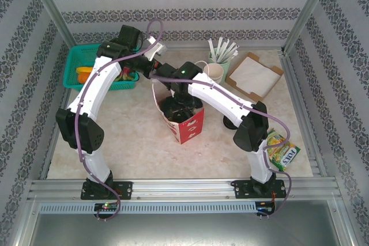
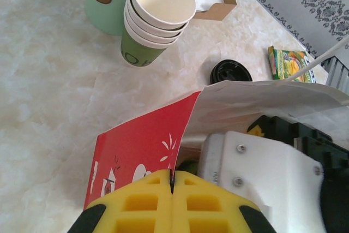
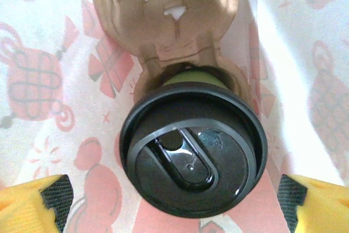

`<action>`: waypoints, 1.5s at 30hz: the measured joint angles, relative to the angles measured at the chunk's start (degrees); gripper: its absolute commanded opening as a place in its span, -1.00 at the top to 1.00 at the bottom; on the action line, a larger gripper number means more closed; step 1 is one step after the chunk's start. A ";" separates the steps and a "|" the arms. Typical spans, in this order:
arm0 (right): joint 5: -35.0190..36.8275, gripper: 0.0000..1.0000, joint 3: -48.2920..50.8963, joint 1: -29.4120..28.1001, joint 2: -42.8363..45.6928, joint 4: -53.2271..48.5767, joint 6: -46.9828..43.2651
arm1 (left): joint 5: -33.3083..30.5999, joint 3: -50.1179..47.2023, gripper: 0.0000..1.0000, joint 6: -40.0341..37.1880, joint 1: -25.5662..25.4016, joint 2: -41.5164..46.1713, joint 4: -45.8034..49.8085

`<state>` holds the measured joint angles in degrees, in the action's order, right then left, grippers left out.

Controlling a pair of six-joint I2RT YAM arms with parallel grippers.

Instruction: Pack the takeout coffee

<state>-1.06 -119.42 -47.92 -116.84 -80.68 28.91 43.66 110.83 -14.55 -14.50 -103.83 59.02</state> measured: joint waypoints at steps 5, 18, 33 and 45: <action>2.32 -0.96 -0.57 -0.26 5.44 0.35 0.59 | -0.85 -1.53 1.00 4.72 0.00 0.15 -1.29; 13.29 -0.96 -4.26 -5.53 12.17 1.14 -0.35 | -3.32 -4.22 1.00 10.80 0.00 1.03 -3.41; 17.97 -0.94 25.29 -6.60 33.94 21.03 6.80 | -5.35 -4.22 1.00 14.49 0.00 1.03 -4.50; 19.69 -0.60 35.45 -8.72 39.43 23.69 24.57 | -5.77 -4.22 1.00 15.52 0.00 1.03 -4.63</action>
<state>18.63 -83.96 -56.64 -77.41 -56.99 53.47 37.89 106.61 0.97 -14.50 -102.80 54.39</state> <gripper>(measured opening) 0.828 0.049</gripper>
